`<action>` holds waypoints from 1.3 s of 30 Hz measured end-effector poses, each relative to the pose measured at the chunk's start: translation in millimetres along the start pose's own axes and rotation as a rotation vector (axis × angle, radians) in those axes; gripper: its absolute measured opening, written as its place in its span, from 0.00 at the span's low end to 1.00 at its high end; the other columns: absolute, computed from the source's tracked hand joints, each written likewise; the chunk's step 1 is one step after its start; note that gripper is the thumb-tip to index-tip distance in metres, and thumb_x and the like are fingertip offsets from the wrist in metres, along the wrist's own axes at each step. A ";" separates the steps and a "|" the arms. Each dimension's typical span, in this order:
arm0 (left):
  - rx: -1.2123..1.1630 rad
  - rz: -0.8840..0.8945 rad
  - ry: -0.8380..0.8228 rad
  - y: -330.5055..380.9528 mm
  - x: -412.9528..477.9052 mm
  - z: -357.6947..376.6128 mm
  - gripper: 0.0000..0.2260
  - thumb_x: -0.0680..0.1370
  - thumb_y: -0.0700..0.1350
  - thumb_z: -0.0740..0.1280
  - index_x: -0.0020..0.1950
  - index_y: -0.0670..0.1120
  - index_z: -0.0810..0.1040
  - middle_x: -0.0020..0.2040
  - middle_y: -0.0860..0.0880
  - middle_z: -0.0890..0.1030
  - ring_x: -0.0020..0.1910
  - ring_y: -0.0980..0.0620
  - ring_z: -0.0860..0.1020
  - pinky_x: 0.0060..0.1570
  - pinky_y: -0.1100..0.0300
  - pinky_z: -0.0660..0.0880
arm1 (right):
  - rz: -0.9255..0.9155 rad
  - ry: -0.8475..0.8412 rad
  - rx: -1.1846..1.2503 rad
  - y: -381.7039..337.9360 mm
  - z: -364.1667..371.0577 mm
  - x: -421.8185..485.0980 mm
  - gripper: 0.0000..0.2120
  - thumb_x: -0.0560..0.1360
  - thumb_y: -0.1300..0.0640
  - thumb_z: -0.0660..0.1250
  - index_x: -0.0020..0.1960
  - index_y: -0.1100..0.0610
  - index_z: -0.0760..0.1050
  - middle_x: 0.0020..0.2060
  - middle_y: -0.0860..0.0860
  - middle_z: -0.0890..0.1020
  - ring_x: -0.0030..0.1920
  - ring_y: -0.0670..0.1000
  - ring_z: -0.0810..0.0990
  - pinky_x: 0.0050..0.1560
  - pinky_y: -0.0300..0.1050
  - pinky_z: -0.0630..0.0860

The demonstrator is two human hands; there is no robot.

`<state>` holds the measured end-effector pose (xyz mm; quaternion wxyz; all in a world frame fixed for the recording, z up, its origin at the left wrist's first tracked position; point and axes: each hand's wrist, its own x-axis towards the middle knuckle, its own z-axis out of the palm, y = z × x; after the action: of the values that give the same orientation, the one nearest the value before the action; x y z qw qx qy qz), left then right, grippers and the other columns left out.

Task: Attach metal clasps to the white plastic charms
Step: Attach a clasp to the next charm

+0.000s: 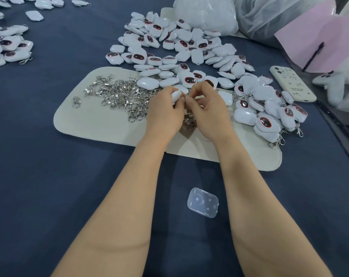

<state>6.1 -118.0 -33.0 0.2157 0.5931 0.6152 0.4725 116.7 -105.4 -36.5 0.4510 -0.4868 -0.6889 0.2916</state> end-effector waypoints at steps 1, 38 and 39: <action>0.001 -0.004 -0.002 -0.4 0.4 -0.2 0.06 0.78 0.41 0.63 0.50 0.40 0.78 0.42 0.48 0.77 0.41 0.51 0.72 0.36 0.64 0.62 | -0.011 -0.008 -0.006 0.0 0.3 -0.6 0.04 0.76 0.65 0.63 0.45 0.58 0.69 0.35 0.45 0.73 0.32 0.42 0.71 0.37 0.35 0.65; -0.193 -0.023 0.047 6.5 2.7 -0.2 0.06 0.76 0.41 0.68 0.51 0.42 0.80 0.42 0.52 0.79 0.42 0.53 0.76 0.43 0.63 0.72 | 0.181 0.238 0.107 -12.4 5.8 4.9 0.05 0.76 0.60 0.67 0.49 0.57 0.81 0.41 0.47 0.83 0.44 0.43 0.79 0.50 0.36 0.75; -0.203 -0.023 0.050 6.0 3.0 -0.5 0.06 0.76 0.42 0.68 0.50 0.42 0.80 0.42 0.51 0.79 0.41 0.53 0.77 0.43 0.63 0.72 | 0.185 0.235 0.098 -12.6 5.9 4.6 0.06 0.76 0.59 0.67 0.50 0.57 0.82 0.42 0.47 0.83 0.45 0.44 0.80 0.51 0.37 0.75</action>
<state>8.1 -116.3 -26.9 0.2645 0.5492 0.5760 0.5447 105.8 -105.3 -26.9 0.5231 -0.5565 -0.5683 0.3063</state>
